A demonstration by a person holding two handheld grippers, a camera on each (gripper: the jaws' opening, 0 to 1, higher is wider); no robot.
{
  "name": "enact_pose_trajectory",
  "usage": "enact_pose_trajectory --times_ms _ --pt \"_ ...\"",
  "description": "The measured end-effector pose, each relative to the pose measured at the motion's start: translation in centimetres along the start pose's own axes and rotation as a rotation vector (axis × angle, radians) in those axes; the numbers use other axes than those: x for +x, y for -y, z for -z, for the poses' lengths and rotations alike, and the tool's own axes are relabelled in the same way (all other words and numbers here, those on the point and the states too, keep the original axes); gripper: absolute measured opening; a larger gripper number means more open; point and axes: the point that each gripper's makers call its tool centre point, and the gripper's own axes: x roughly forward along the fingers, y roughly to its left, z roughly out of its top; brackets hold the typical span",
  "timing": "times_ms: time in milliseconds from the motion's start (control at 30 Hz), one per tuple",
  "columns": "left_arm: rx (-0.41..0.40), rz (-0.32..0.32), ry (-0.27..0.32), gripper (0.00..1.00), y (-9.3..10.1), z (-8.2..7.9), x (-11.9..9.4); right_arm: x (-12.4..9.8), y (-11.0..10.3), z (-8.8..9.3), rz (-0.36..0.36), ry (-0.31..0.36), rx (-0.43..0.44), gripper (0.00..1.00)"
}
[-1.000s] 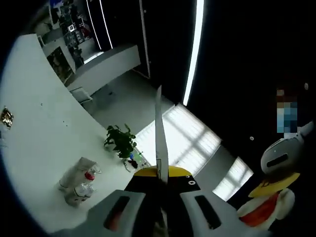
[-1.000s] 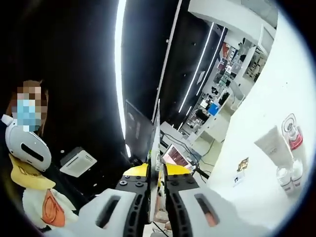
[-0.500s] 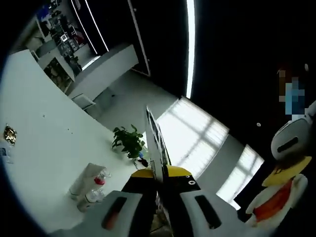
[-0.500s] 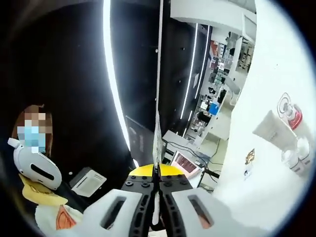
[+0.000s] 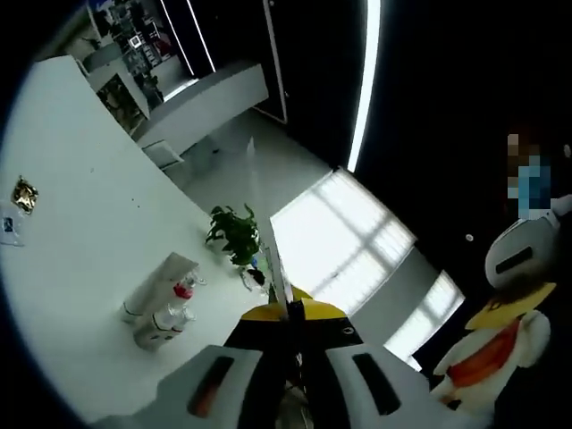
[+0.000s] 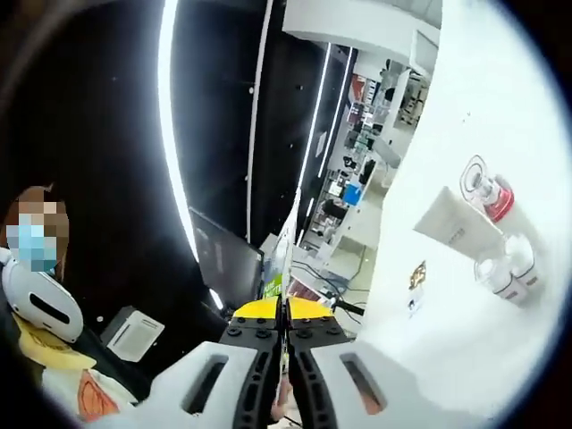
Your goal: Arrange the skincare products in the storage area until every visible bottle or jar stands upright without overlapping.
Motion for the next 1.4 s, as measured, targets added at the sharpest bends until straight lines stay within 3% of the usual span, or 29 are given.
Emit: enact_pose_trajectory --times_ms 100,200,300,467,833,1267,1400 --pt "-0.026 -0.028 0.017 0.0 -1.1 0.2 -0.5 0.1 0.1 0.1 0.0 -0.012 -0.1 0.02" --pt "-0.047 -0.042 0.027 0.0 -1.8 0.5 -0.7 0.0 1.1 0.4 0.043 -0.034 -0.224 0.04" --pt "-0.061 -0.068 0.019 0.0 -2.9 0.9 -0.9 -0.4 2.2 1.0 0.084 -0.074 -0.287 0.06" --pt "-0.095 -0.107 0.025 0.0 -4.7 1.1 -1.5 -1.1 4.0 0.8 0.121 -0.083 -0.29 0.14" --pt "-0.152 -0.213 0.012 0.0 -9.7 1.4 -2.5 -2.1 6.2 -0.3 0.176 -0.122 -0.406 0.43" --pt "-0.212 -0.348 -0.052 0.0 -15.6 3.9 -2.5 -3.3 7.7 -0.2 0.26 -0.185 -0.504 0.67" --pt "-0.221 -0.393 -0.101 0.0 -17.3 5.3 -2.4 -3.8 8.3 -0.3 0.292 -0.196 -0.523 0.73"
